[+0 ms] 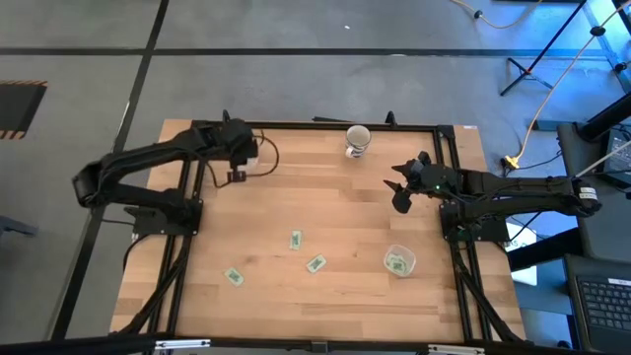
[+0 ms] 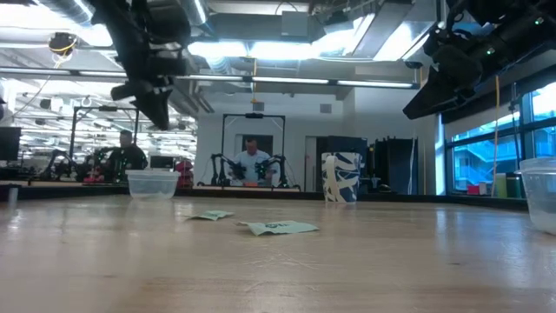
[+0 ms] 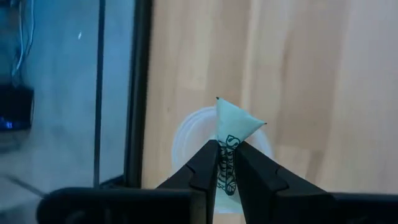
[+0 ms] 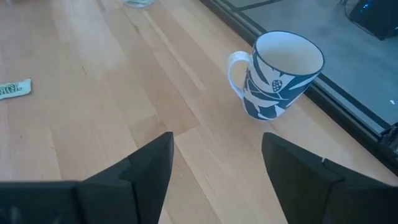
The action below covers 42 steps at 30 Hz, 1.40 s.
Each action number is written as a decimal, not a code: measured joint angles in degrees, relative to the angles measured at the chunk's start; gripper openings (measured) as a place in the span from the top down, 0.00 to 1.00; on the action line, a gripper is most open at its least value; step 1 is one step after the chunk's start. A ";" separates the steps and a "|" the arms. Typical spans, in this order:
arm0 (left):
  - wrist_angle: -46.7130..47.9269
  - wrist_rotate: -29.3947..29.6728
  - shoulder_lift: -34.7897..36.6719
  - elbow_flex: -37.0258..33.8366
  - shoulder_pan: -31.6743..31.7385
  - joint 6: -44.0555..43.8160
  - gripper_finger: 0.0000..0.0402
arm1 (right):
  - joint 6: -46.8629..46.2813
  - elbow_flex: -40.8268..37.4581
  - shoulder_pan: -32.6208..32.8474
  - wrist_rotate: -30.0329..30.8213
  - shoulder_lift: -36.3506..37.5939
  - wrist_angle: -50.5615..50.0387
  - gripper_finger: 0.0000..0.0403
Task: Pick and place items into bin
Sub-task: Put the white stevia packet into the top transparent bin
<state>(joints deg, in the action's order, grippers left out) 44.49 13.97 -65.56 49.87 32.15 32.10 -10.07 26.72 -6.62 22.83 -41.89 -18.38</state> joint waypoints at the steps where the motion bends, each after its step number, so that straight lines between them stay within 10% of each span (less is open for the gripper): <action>1: -0.33 -0.17 -0.43 0.00 1.06 -0.06 0.88 | 0.00 0.00 0.01 0.00 0.00 0.01 0.39; 22: -2.53 -4.41 -17.50 0.00 11.73 -8.96 0.87 | 0.02 0.00 0.00 0.00 0.00 -0.87 0.39; 42: -2.30 -2.27 -13.48 0.00 12.14 -10.17 0.66 | 0.02 0.00 -0.01 0.00 0.00 -0.87 0.39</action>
<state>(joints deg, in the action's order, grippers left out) 42.19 11.70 -79.03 49.87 44.29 21.93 -10.04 26.72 -6.63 22.83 -41.89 -19.25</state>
